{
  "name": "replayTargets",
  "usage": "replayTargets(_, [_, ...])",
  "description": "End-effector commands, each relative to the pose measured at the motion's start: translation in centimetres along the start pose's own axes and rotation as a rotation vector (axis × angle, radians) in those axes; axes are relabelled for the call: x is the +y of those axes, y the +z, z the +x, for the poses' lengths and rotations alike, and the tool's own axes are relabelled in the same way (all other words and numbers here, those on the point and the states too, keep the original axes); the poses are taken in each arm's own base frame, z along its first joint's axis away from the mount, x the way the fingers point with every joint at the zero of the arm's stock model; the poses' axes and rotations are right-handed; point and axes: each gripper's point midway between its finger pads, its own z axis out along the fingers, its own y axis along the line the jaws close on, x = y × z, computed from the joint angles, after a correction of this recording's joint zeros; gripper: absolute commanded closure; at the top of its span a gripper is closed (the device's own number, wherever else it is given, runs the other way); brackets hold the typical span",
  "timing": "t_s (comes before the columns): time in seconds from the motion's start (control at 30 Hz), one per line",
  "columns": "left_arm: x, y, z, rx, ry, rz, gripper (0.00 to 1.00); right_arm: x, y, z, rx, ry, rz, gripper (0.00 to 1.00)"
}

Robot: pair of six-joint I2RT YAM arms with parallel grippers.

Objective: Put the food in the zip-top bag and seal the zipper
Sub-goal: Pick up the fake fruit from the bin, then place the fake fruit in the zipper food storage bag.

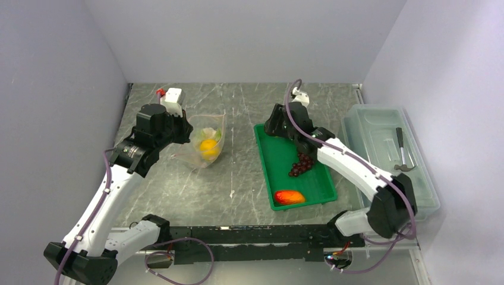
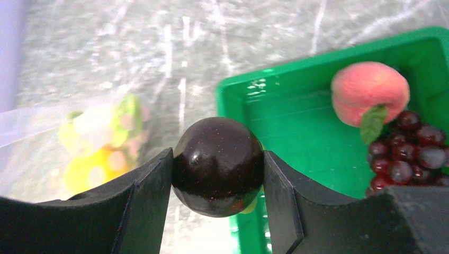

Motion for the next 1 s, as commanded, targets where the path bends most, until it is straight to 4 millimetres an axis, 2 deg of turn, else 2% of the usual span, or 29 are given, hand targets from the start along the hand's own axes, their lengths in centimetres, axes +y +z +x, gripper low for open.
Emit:
replayTargets(0.0, [-0.5, -0.3, -1.1, -0.050, -0.012, 0.020, 1.00, 4.6, -4.6, -2.7, -0.093, -0.022, -0.170, 0.83])
replayTargets(0.33, [-0.4, -0.3, -1.1, -0.049, -0.014, 0.018, 1.00, 13.9, -13.1, -4.6, -0.217, -0.094, -0.462, 0.81])
replayTargets(0.6, [-0.5, -0.2, -1.1, -0.048, -0.014, 0.021, 1.00, 19.6, -17.9, -4.8, -0.278, -0.167, -0.664, 0.81])
replayTargets(0.73, [-0.6, -0.2, -1.0, -0.046, -0.014, 0.025, 1.00, 22.1, -19.5, -5.1, -0.318, -0.206, -0.733, 0.80])
replayTargets(0.8, [-0.7, -0.2, -1.0, -0.045, -0.012, 0.030, 1.00, 23.2, -19.5, -4.7, -0.320, -0.238, -0.747, 0.80])
replayTargets(0.83, [-0.7, -0.2, -1.0, -0.043, -0.012, 0.030, 1.00, 24.1, -19.9, -5.3, -0.342, -0.234, -0.770, 0.79])
replayTargets(0.97, [-0.8, -0.2, -1.0, -0.043, -0.010, 0.036, 1.00, 26.2, -19.1, -5.0, -0.343, -0.264, -0.776, 0.79])
